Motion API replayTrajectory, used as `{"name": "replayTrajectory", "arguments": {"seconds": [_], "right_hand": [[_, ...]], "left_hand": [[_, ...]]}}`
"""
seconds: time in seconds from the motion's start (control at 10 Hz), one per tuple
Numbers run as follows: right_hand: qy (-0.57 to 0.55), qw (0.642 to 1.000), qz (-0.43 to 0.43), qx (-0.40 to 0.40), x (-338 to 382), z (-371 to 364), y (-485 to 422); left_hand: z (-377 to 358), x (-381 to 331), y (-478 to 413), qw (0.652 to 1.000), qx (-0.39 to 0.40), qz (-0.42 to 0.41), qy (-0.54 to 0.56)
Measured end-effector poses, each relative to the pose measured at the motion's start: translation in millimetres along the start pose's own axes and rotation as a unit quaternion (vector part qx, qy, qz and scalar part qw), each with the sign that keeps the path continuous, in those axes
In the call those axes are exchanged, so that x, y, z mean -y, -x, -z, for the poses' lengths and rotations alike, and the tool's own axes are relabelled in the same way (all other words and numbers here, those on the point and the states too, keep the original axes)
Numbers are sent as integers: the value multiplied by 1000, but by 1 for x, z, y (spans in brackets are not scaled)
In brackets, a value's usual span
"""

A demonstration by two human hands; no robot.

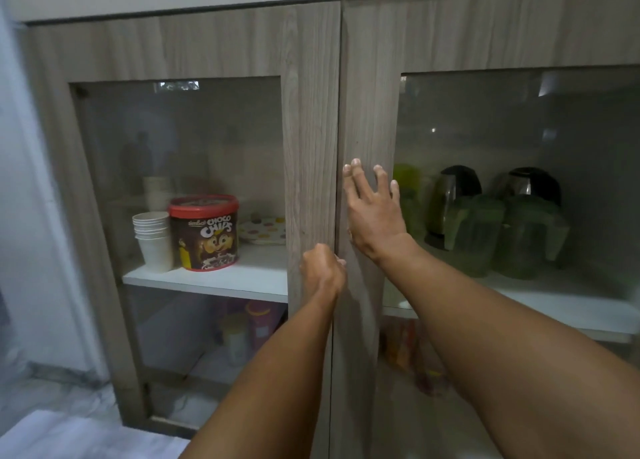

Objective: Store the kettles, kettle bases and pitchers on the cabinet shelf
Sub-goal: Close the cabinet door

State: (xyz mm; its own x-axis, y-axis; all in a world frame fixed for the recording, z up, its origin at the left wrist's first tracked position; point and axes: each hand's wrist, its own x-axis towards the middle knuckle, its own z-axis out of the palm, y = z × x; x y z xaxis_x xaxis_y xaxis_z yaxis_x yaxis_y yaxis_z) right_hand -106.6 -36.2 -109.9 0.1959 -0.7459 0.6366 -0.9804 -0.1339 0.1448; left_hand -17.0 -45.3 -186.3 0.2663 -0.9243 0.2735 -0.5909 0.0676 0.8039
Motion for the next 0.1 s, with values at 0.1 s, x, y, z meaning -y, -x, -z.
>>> {"name": "replayTrajectory", "arguments": {"seconds": [0.1], "right_hand": [[-58,998,-13,31,9,15,4]], "left_hand": [[10,10,12,1000,14,-2,-19]]}}
